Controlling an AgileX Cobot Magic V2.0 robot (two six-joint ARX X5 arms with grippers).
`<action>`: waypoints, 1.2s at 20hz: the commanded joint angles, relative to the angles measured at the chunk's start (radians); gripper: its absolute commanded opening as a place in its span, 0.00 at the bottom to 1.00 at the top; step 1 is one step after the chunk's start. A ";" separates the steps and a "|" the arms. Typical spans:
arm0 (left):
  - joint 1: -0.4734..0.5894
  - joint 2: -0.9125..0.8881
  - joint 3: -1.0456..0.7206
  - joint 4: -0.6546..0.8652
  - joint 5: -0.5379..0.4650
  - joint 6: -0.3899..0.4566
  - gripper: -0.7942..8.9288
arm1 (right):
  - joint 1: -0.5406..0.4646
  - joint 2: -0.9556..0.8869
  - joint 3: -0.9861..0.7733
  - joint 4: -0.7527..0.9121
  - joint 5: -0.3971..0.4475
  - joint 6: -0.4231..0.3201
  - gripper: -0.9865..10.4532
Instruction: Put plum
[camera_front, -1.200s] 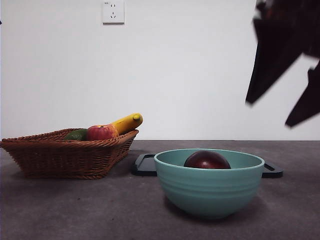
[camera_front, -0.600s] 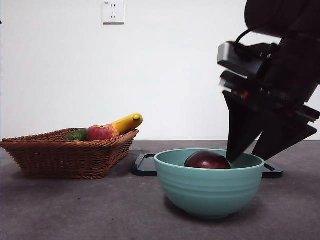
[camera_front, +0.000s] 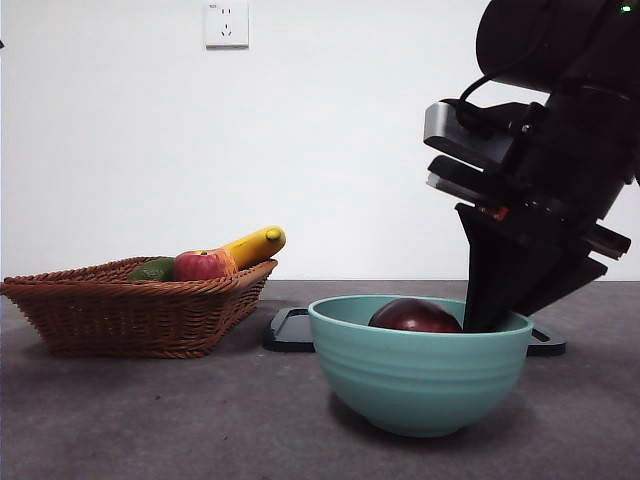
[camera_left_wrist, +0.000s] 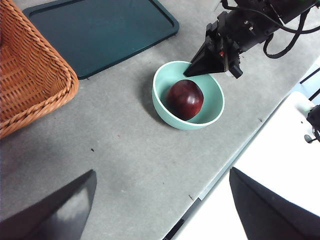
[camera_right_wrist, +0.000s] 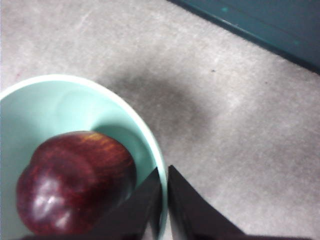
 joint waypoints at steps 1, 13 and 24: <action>-0.004 0.005 0.010 0.005 0.004 0.002 0.52 | 0.005 0.011 0.074 -0.005 -0.002 0.018 0.09; -0.004 0.005 0.010 0.004 0.004 0.002 0.52 | -0.175 0.267 0.509 -0.097 0.026 -0.018 0.09; -0.004 0.005 0.010 0.002 0.004 0.002 0.52 | -0.224 0.512 0.616 -0.047 0.033 -0.016 0.09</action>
